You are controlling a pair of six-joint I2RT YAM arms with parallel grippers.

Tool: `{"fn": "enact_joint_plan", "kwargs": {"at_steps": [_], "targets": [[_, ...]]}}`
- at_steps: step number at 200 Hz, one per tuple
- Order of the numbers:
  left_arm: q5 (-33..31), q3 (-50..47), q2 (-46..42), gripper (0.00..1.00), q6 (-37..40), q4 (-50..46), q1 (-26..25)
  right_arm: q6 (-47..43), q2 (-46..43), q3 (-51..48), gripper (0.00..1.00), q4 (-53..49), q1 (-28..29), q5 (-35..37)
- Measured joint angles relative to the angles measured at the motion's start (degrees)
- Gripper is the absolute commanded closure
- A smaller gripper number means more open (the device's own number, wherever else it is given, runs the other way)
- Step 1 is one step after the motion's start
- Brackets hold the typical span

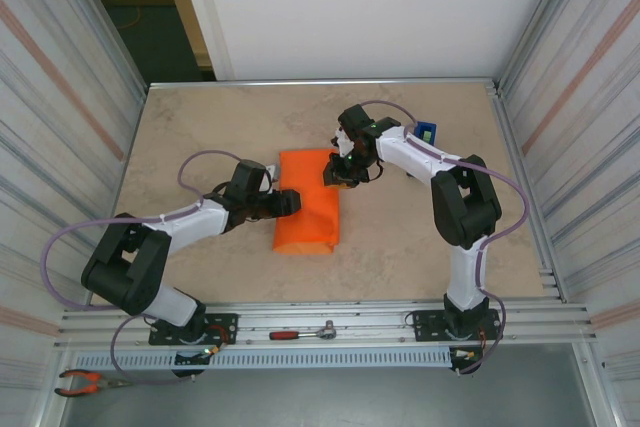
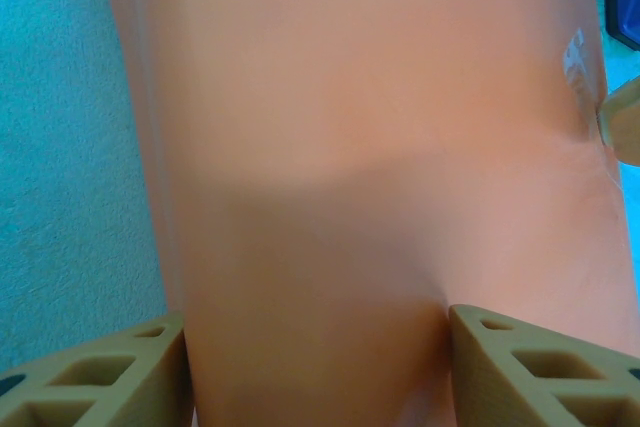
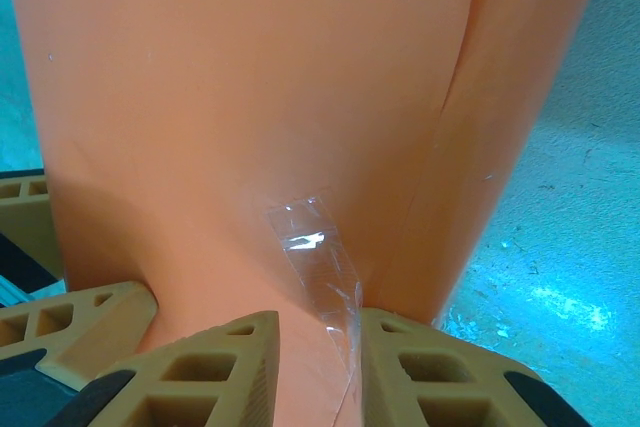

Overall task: Wrap the gift box in paper
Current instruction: Stick the wrapping paper to the gift box.

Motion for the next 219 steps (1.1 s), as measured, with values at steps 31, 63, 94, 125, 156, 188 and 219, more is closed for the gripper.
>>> {"fn": "enact_joint_plan", "kwargs": {"at_steps": [31, 63, 94, 125, 156, 188, 219], "targets": [[0.0, 0.0, 0.0, 0.40, 0.0, 0.0, 0.0, 1.1, -0.1, 0.0, 0.71, 0.3, 0.2, 0.2], [-0.4, 0.0, 0.0, 0.40, 0.0, 0.0, -0.3, 1.7, -0.3, 0.0, 0.67, 0.4, 0.2, 0.2], [-0.7, 0.4, 0.0, 0.40, 0.0, 0.1, -0.4, 2.2, -0.5, 0.0, 0.66, 0.4, 0.2, 0.5], [-0.8, 0.4, 0.0, 0.41, 0.0, 0.1, -0.4, 2.3, -0.5, 0.0, 0.65, 0.3, 0.6, 1.2], [-0.8, 0.4, 0.0, 0.42, 0.0, 0.0, -0.4, 2.3, -0.6, 0.0, 0.62, 0.4, 0.7, 1.4], [-0.8, 0.5, 0.1, 0.42, 0.0, 0.0, -0.4, 2.3, -0.6, 0.2, 0.60, 0.2, 1.2, 2.3], [-0.8, 0.5, 0.4, 0.43, 0.0, 0.0, -0.4, 2.3, -0.6, 0.3, 0.60, 0.1, 1.4, 2.8]]}}
